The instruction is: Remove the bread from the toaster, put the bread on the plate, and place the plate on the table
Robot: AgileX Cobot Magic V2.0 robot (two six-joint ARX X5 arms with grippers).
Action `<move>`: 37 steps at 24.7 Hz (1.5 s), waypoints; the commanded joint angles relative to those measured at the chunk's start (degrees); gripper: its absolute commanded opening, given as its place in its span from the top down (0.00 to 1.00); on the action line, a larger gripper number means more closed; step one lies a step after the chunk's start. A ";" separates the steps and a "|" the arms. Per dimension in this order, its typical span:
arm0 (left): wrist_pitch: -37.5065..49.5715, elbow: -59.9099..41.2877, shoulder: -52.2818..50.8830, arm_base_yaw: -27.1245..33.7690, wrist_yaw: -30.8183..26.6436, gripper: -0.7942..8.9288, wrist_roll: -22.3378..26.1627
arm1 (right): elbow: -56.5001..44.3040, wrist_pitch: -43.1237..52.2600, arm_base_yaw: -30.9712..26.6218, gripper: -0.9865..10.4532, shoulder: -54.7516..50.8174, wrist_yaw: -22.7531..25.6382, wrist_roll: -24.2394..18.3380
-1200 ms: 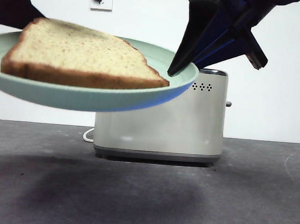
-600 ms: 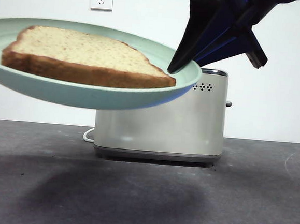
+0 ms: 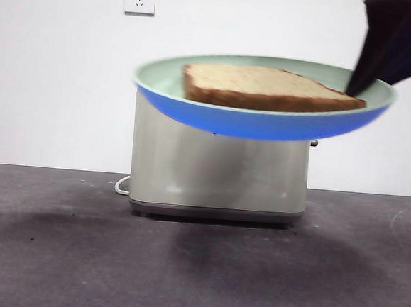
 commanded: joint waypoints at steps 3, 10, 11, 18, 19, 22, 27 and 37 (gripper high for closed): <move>0.09 -0.13 -1.36 0.11 -3.41 0.93 3.67 | -0.11 -1.62 -6.67 0.93 0.59 -0.11 -1.27; 0.09 -0.13 -1.36 0.11 -4.90 0.93 4.63 | -0.13 -6.05 -10.58 0.93 6.93 5.31 -3.78; 0.07 -0.13 -1.36 0.11 -4.85 0.93 4.63 | -0.13 -5.95 -10.82 0.93 7.78 5.33 -3.98; -0.24 -0.13 -1.36 0.11 -4.48 0.93 4.61 | -0.13 -3.91 -11.17 0.93 15.32 5.29 -4.57; -0.42 -0.13 -1.36 0.11 -4.46 0.93 4.61 | -0.13 -3.67 -11.23 0.93 16.41 5.31 -4.90; -0.90 -0.13 -1.36 0.11 -4.46 0.93 4.59 | -0.13 -2.62 -11.69 0.93 19.41 5.29 -5.68; -1.66 -0.13 -1.36 0.11 -4.48 0.93 4.57 | -0.15 -0.46 -12.81 0.93 23.28 5.29 -6.43; -1.70 -0.13 -1.33 0.11 -4.48 0.93 4.39 | -1.31 2.32 -14.97 0.93 28.76 5.38 -7.93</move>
